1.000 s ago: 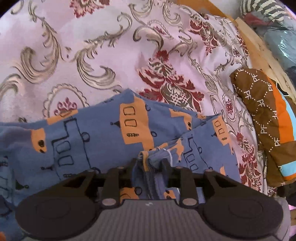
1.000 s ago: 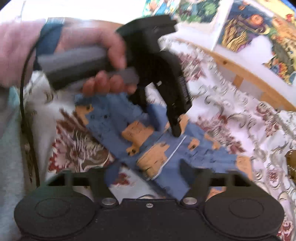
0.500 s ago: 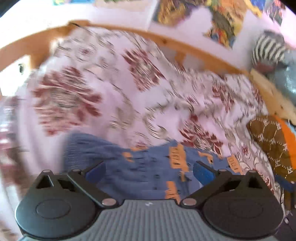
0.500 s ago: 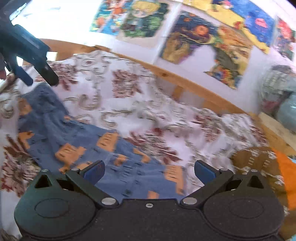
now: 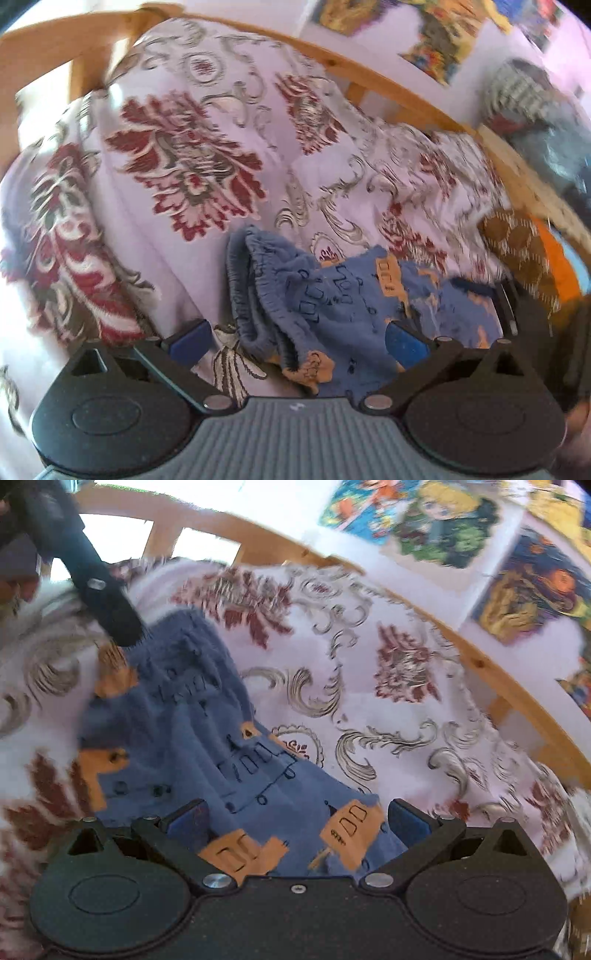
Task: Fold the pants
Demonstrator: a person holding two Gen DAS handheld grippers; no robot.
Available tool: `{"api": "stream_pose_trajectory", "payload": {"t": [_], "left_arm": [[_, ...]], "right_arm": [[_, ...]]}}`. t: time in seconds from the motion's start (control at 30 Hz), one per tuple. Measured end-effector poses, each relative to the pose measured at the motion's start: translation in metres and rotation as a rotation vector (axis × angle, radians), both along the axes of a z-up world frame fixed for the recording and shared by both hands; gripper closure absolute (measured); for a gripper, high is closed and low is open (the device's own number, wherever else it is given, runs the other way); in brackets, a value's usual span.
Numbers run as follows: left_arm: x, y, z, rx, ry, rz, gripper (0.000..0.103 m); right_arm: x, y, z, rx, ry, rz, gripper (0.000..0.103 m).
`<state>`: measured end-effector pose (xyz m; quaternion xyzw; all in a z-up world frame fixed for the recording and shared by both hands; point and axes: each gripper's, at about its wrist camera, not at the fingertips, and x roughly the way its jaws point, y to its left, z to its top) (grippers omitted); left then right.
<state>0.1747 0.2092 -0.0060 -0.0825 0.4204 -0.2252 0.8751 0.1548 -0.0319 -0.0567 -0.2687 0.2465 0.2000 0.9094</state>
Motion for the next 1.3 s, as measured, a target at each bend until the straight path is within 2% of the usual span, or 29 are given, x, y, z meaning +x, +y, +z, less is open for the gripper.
{"api": "stream_pose_trajectory", "payload": {"t": [0.13,0.2,0.23,0.3,0.33,0.37,0.43,0.53,0.63,0.7,0.77,0.87,1.0,1.17,1.23,1.3], "left_arm": [[-0.002,-0.012,-0.005,0.067,-0.055,-0.074,0.002],[-0.003,-0.017,-0.005,0.103,-0.074,-0.083,0.013],[-0.004,-0.018,-0.005,0.112,-0.068,-0.082,0.022],[-0.004,-0.019,-0.006,0.132,-0.052,-0.056,0.031],[-0.003,-0.02,-0.006,0.141,-0.048,-0.045,0.041],[-0.002,-0.02,-0.007,0.147,-0.041,-0.031,0.057],[0.001,-0.013,-0.008,0.125,-0.009,0.012,0.07],[0.01,0.004,-0.011,0.011,0.069,0.056,0.082],[0.011,0.021,-0.012,-0.101,0.143,0.094,0.085],[0.01,0.028,-0.011,-0.137,0.17,0.112,0.085],[0.008,0.031,-0.011,-0.138,0.175,0.12,0.085],[0.009,0.029,-0.013,-0.131,0.181,0.129,0.085],[0.011,0.027,-0.012,-0.138,0.194,0.156,0.085],[0.01,0.015,0.001,-0.101,0.195,0.177,0.085],[0.008,0.008,0.011,-0.099,0.18,0.178,0.085],[0.007,-0.005,0.023,-0.083,0.153,0.174,0.085]], "right_arm": [[0.029,-0.008,0.0,0.035,0.062,-0.016,0.001],[0.034,-0.009,0.0,0.043,0.071,-0.073,0.001],[0.033,-0.009,-0.001,0.045,0.072,-0.095,0.001],[0.025,-0.006,-0.004,0.021,0.046,-0.161,0.001],[0.022,-0.004,-0.007,-0.004,0.011,-0.196,0.001],[0.018,-0.002,-0.011,-0.029,-0.02,-0.223,0.001],[0.018,0.005,-0.024,-0.097,-0.048,-0.241,0.001],[0.021,0.009,-0.032,-0.144,-0.097,-0.223,0.001],[0.013,0.005,-0.019,-0.145,-0.148,-0.226,0.001],[-0.002,-0.002,-0.011,-0.145,-0.184,-0.24,0.001],[-0.016,-0.011,-0.01,-0.148,-0.19,-0.264,0.001],[-0.019,-0.017,-0.025,-0.182,-0.131,-0.281,0.001],[-0.017,-0.016,-0.03,-0.166,-0.154,-0.269,0.001],[-0.025,-0.028,0.008,-0.028,-0.218,-0.242,0.001],[-0.026,-0.04,0.027,0.057,-0.213,-0.219,0.001],[-0.023,-0.061,0.049,0.185,-0.172,-0.183,0.001]]}}
